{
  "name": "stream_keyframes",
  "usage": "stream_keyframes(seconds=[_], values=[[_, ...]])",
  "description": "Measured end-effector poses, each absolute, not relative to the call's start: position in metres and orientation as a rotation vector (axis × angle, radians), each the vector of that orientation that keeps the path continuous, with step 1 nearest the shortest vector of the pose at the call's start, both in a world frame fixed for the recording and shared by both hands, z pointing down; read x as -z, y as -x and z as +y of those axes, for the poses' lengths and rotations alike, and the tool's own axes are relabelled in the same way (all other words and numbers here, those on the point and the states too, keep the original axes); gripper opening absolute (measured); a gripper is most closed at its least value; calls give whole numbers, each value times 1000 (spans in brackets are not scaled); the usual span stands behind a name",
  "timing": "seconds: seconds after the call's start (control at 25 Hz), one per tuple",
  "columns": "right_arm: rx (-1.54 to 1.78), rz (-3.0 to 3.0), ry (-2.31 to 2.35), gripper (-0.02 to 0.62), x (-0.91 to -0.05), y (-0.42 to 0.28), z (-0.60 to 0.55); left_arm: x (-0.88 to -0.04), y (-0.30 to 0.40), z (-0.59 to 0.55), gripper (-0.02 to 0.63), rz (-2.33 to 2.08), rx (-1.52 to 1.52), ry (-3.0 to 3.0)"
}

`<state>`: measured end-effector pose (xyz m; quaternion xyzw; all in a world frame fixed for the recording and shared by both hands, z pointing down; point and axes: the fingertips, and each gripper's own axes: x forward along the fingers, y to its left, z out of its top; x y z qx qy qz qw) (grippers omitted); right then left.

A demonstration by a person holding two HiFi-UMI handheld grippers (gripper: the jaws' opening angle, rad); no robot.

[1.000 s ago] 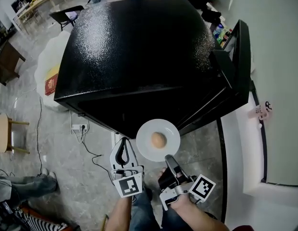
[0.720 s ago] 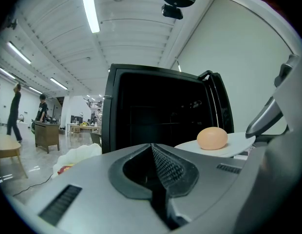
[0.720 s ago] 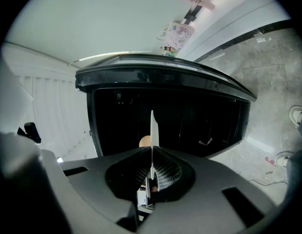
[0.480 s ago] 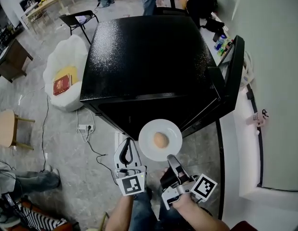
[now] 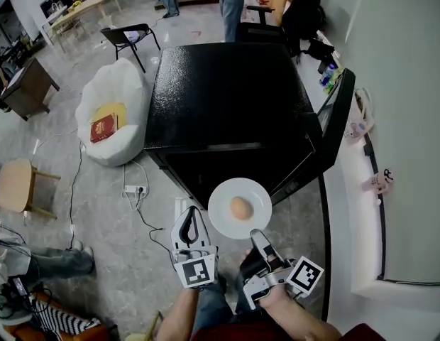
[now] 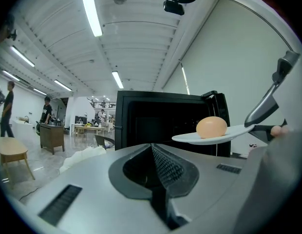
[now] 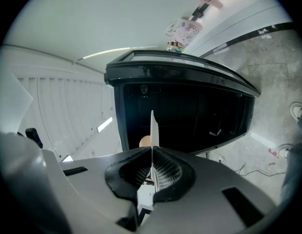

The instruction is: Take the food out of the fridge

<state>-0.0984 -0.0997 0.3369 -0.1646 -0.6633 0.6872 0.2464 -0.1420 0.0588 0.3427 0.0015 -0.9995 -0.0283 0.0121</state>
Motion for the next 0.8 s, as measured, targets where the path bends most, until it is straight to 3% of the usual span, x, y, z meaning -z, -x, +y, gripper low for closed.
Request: stream_keyframes(seconds=[0.8], values=[[-1914,-1802,562,29,-245,78,-102,-260,106,64,14,-3167,90,27]])
